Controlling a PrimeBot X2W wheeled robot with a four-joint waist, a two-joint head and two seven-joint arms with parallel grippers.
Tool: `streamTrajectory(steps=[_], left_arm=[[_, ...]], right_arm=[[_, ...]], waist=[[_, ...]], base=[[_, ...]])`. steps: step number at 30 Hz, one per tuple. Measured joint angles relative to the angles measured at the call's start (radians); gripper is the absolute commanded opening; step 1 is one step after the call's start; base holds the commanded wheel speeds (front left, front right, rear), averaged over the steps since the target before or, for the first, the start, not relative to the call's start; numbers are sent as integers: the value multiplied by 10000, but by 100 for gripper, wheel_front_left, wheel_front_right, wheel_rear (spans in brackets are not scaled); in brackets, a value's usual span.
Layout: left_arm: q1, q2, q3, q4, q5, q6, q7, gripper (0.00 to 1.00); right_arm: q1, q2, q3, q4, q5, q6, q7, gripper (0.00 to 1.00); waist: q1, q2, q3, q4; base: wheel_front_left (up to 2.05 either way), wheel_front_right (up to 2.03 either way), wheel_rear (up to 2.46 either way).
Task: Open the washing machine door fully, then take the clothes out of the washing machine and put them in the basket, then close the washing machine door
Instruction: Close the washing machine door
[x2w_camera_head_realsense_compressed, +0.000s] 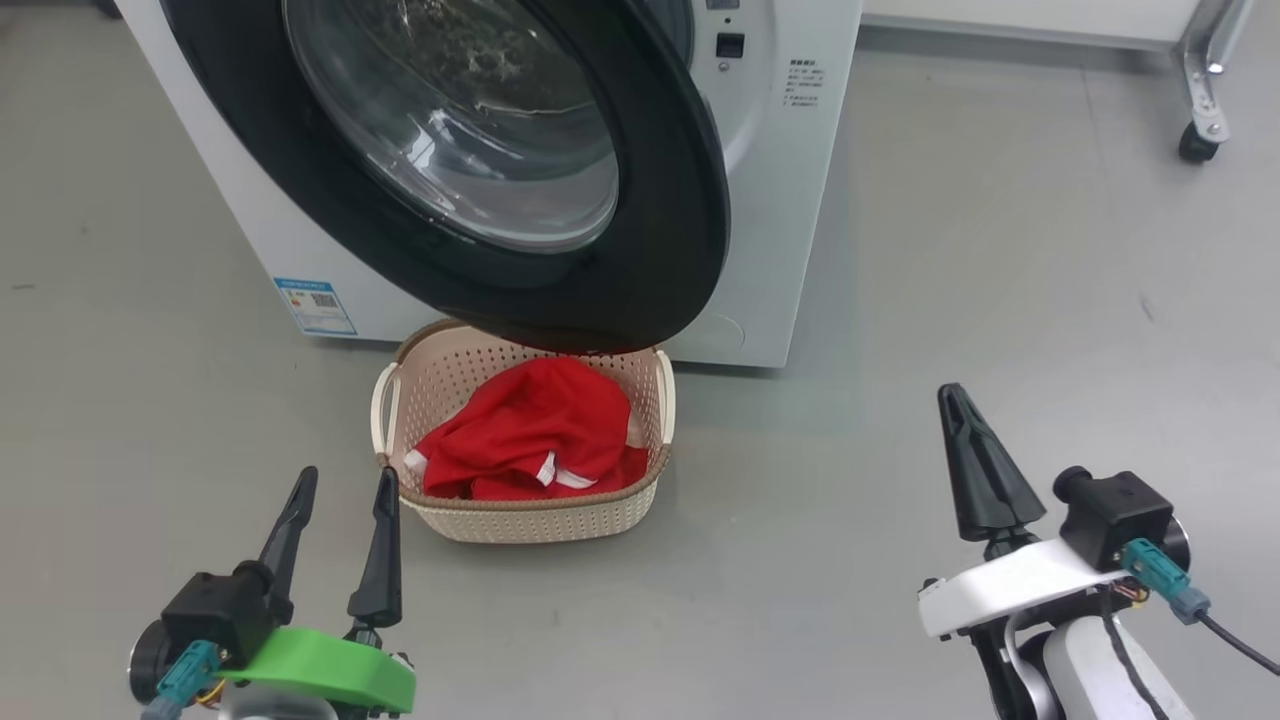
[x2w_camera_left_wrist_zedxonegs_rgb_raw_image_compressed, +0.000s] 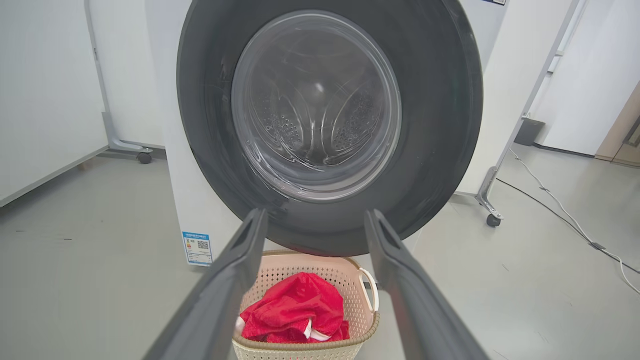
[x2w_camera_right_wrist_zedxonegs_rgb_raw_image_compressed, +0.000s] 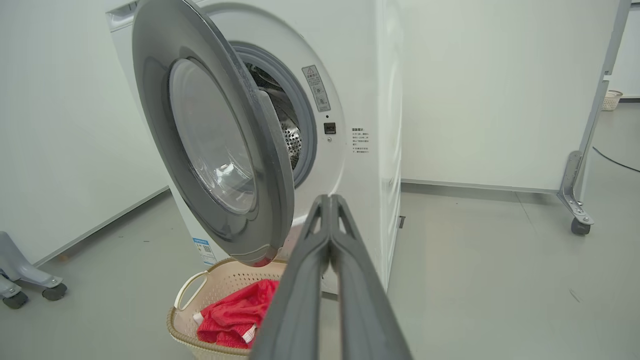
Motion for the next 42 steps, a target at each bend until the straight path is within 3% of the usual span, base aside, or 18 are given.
streamTrajectory(steps=[7,21,33,42], left_arm=[[-150,-178,-88,-150,2,-54,-25,100],[-1083,-491,-573,-222,79,-232,-25,100],[-1553,-566,-635,-201,90,-313,-25,100],[-1811,-616,-612,-155,88,-322,-25,100]], right_arm=[[-867,-265,1024,-349,-539,2,169,0],[-3816,-1507,2892,-324,-915,4,1037,0],[-5367,-2082,2226,531,-840,4,1195,0],[-6156,-2157,1806,1133,-579,4,1191,0]], waist=[[0,0,550,329],[0,0,2026,1543],[0,0,3266,2416],[0,0,3932,2709]], base=[[0,0,0],[0,0,0],[0,0,0],[0,0,0]])
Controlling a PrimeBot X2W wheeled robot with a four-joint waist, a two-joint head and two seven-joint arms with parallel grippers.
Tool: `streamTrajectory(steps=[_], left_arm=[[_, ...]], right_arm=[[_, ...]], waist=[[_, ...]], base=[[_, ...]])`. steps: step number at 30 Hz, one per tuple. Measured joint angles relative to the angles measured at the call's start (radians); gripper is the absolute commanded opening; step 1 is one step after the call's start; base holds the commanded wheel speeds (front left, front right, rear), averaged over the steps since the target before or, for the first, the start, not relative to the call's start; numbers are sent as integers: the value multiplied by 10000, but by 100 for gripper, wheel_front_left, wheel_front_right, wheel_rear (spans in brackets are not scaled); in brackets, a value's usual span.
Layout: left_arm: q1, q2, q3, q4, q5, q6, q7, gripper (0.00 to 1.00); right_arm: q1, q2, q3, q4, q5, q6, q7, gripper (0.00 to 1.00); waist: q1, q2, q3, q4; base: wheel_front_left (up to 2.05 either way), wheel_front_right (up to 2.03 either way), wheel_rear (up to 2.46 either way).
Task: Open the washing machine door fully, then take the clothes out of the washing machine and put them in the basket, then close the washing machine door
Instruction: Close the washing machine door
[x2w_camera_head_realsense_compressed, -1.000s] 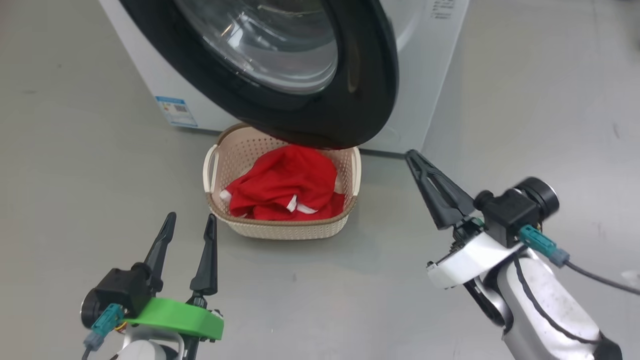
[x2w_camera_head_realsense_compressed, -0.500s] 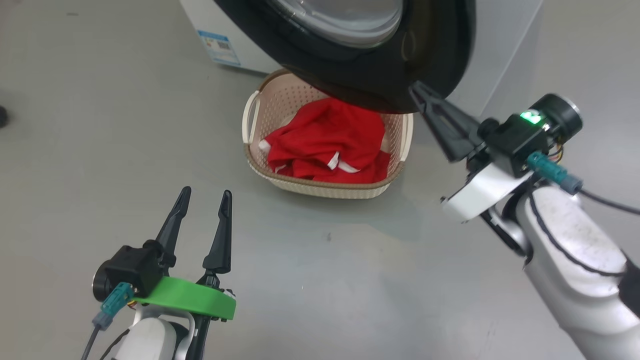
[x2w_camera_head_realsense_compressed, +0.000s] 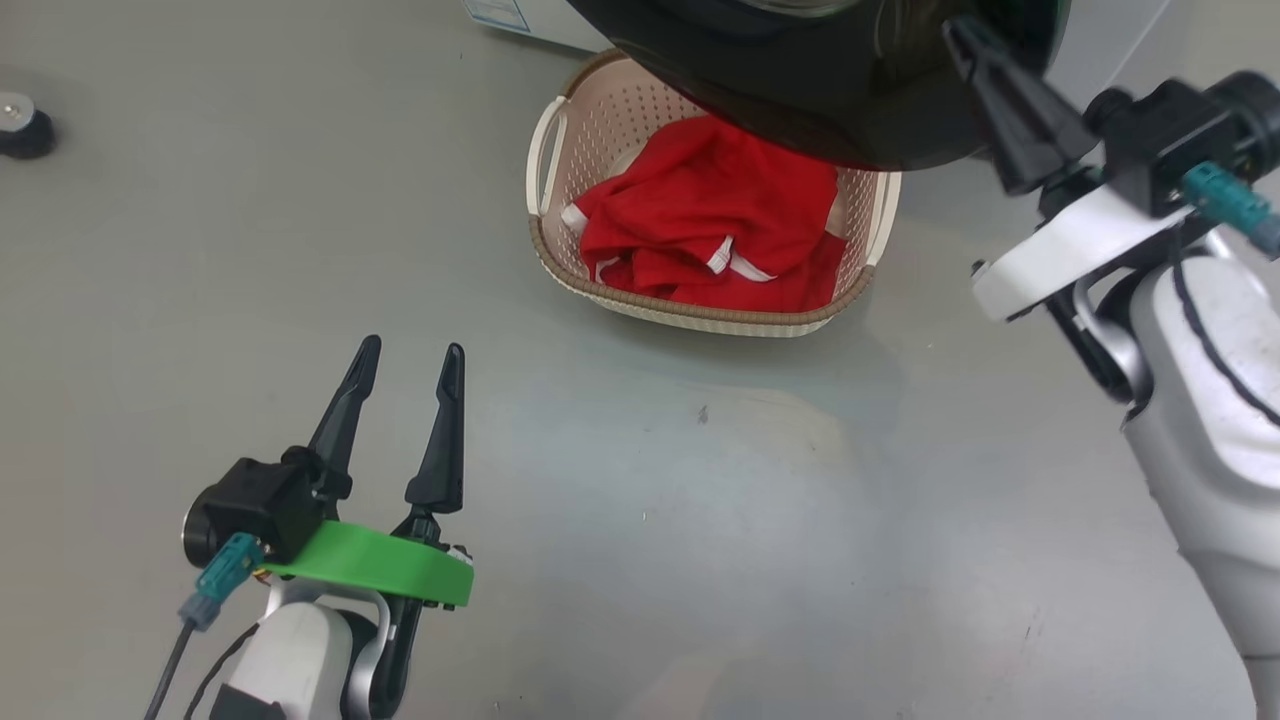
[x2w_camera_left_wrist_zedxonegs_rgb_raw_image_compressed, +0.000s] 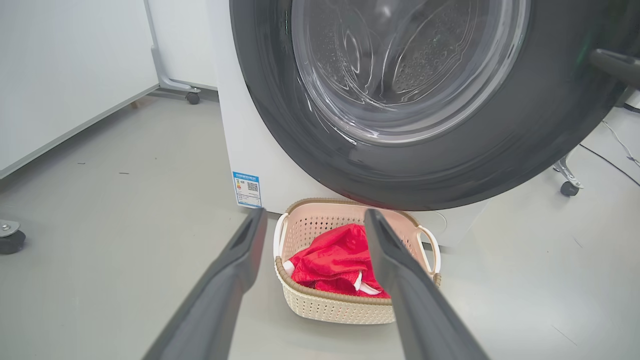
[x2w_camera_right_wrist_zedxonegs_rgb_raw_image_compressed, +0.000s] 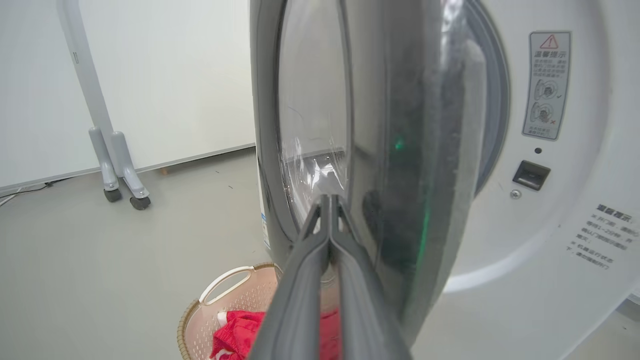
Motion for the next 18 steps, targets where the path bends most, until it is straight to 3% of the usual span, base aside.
streamTrajectory(steps=[10,18], left_arm=[[-407,-48,-35,15,0,-31,0,100],[-631,-71,-13,-56,-13,-31,-2,100]], right_arm=[[-878,-79,-410,291,73,73,-13,0],[-1745,-257,-945,577,148,-113,-102,0]], waist=[[0,0,541,29],[0,0,1034,28]], base=[[0,0,0],[0,0,0]])
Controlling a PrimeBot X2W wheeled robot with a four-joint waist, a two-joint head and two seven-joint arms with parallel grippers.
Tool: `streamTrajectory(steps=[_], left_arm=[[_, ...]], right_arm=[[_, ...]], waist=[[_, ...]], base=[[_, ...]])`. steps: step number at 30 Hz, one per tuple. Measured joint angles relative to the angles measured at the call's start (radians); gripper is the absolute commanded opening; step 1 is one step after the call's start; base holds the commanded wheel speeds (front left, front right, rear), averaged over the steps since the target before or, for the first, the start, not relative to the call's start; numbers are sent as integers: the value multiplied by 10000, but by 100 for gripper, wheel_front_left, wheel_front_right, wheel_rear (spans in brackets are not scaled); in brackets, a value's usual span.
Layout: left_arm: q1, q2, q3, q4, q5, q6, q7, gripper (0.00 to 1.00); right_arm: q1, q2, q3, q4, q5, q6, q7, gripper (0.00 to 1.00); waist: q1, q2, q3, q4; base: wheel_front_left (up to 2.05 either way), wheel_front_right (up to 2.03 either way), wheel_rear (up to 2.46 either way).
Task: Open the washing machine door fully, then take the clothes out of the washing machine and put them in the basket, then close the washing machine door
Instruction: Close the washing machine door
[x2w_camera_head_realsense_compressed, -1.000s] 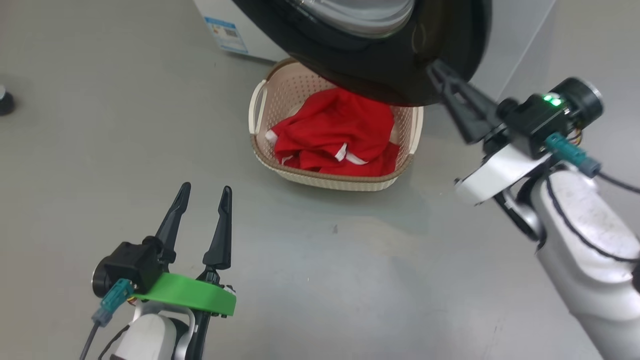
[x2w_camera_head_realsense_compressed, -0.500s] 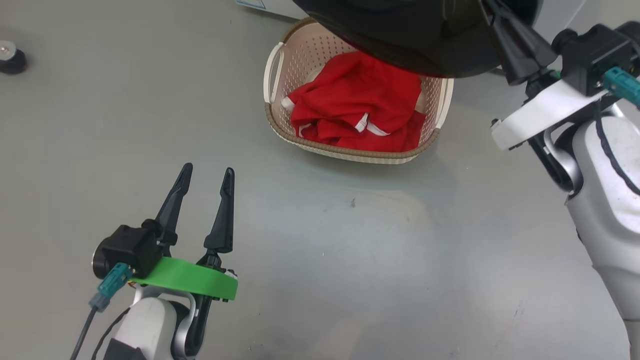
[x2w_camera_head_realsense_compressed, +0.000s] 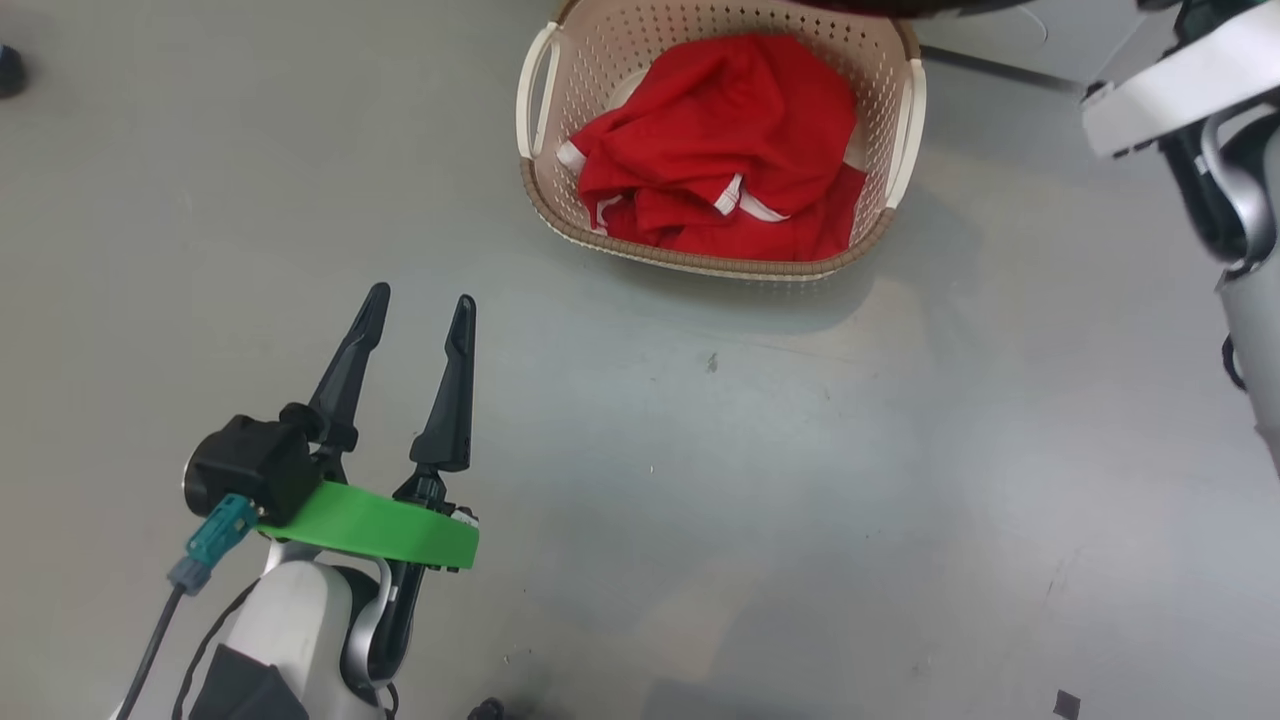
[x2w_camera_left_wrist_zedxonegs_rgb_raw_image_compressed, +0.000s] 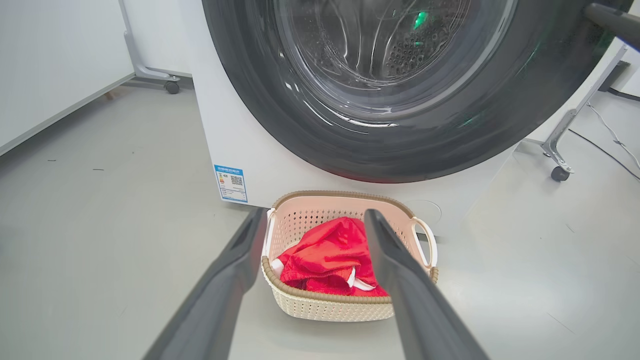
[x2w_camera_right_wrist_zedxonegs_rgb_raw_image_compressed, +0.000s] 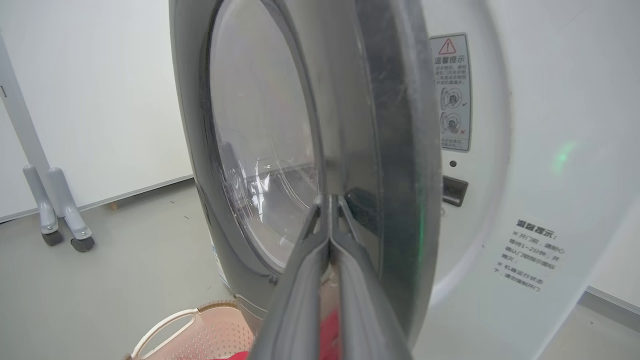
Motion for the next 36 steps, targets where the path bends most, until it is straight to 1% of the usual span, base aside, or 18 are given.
streamTrajectory(steps=[4,10,18,21,26,32,36], left_arm=[[-169,-6,2,-92,-38,0,0,100],[-430,-33,-46,-157,-268,0,0,100],[-696,-50,-240,-176,-290,0,0,100],[-791,-61,-276,-165,-360,2,0,100],[-821,-63,-337,-144,-447,42,0,100],[-950,-71,-332,-19,-474,44,0,100],[-956,-71,-307,111,-493,44,0,100]], right_arm=[[-587,-69,-119,79,0,0,6,0],[-1492,-424,-347,330,-19,0,125,0],[-2555,-708,-564,744,-146,-4,320,0],[-2607,-734,-616,851,-173,-6,77,0],[-2676,-685,-658,1078,-153,-2,-36,0],[-2694,-491,-453,1810,-159,4,-221,0],[-2549,-485,-382,2192,-161,-6,-487,0]], waist=[[0,0,273,-28],[0,0,694,-47],[0,0,1199,-4],[0,0,1289,54],[0,0,1319,118],[0,0,1155,135],[0,0,928,118]], base=[[0,0,0],[0,0,0],[0,0,0],[0,0,0],[0,0,0],[0,0,0],[0,0,0]])
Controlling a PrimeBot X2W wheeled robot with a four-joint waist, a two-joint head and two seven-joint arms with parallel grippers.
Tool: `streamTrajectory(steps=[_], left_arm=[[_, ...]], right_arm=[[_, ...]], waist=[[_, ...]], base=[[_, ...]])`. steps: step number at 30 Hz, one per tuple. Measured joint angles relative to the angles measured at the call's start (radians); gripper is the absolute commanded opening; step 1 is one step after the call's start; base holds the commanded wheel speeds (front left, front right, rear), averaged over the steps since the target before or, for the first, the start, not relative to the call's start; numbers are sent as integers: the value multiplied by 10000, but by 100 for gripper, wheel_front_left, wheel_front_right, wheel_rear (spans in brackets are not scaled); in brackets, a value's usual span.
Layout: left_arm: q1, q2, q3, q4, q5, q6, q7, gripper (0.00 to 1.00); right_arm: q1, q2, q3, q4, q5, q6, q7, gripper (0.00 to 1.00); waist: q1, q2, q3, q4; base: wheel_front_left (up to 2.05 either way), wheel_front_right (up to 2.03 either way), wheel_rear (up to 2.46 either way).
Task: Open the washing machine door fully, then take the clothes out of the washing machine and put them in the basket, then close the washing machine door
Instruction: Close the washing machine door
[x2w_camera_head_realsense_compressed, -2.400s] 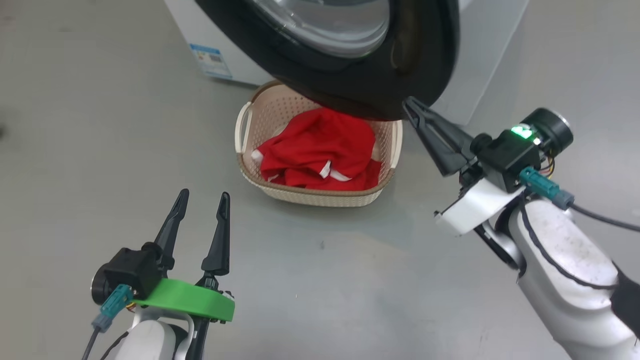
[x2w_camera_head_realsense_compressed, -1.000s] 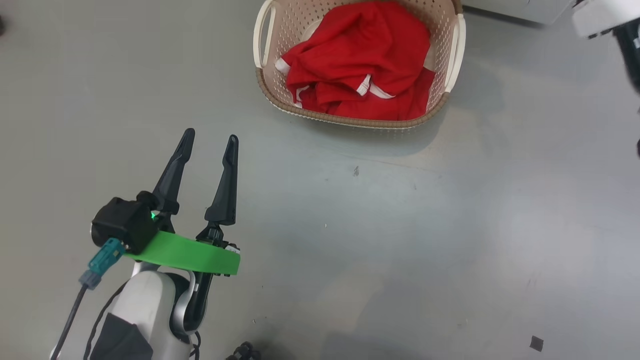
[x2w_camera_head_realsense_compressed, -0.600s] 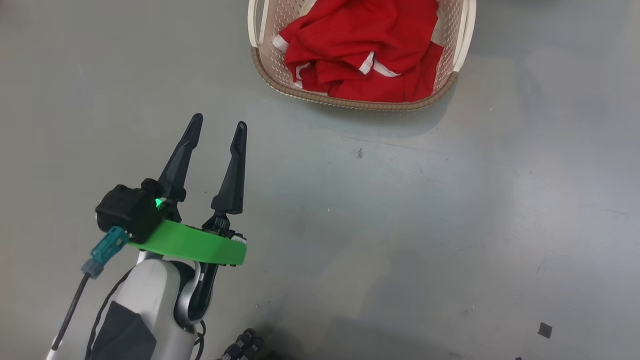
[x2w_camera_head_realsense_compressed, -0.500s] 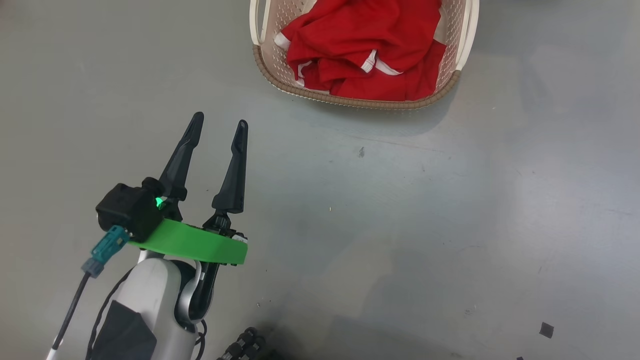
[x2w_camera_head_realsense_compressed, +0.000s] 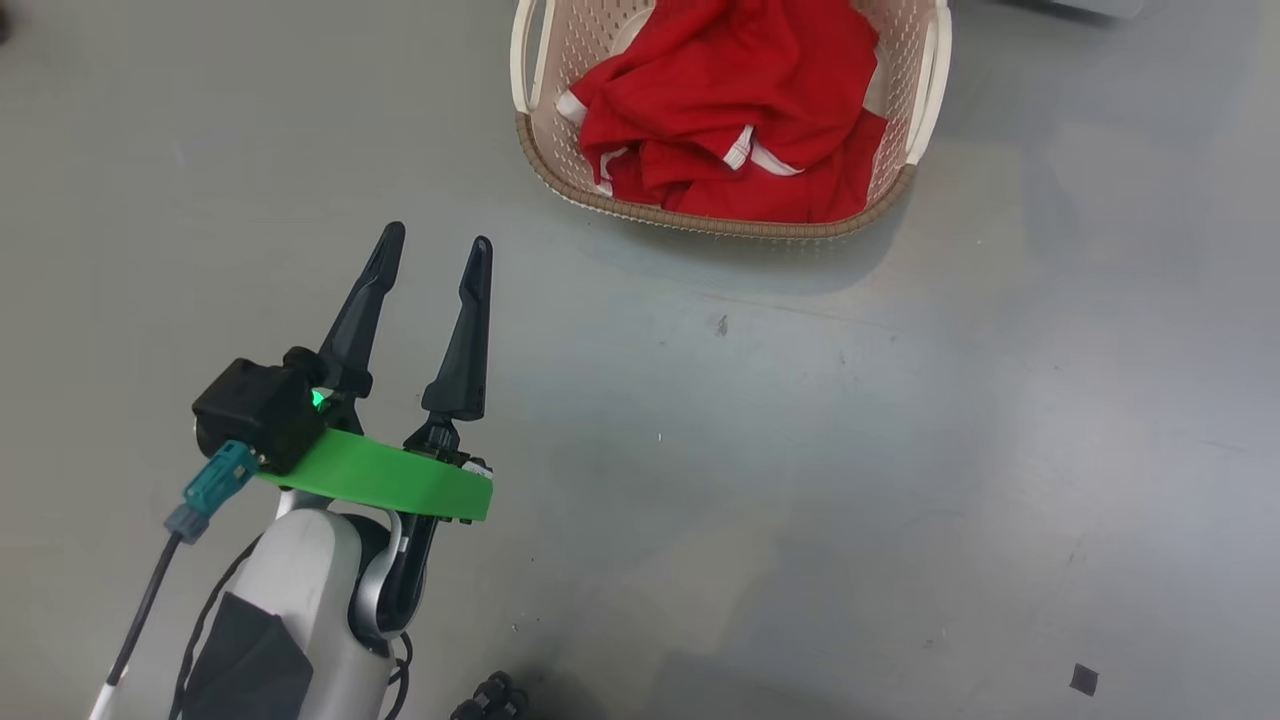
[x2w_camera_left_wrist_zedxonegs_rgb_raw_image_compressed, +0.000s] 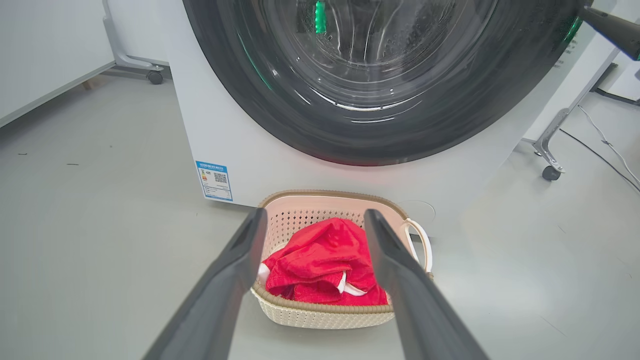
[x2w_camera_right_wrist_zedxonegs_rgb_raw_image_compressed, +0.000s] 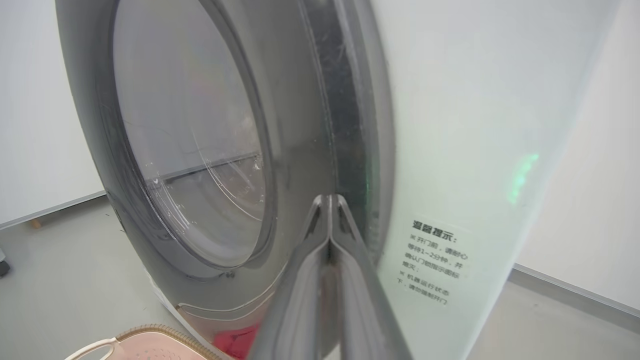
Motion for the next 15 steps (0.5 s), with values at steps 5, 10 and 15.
streamTrajectory(steps=[5,10,15], left_arm=[[-7,-4,127,165,4,0,0,100],[-7,-6,299,431,128,0,0,100],[22,-6,577,654,443,0,0,100]], right_arm=[[648,115,136,414,0,0,-293,0],[1572,447,341,694,19,4,-428,0],[2566,771,435,800,109,6,-514,0]], waist=[[-1,0,-416,-74],[-1,0,-965,-229],[-1,0,-1709,-530]], base=[[0,0,0],[0,0,0],[0,0,0]])
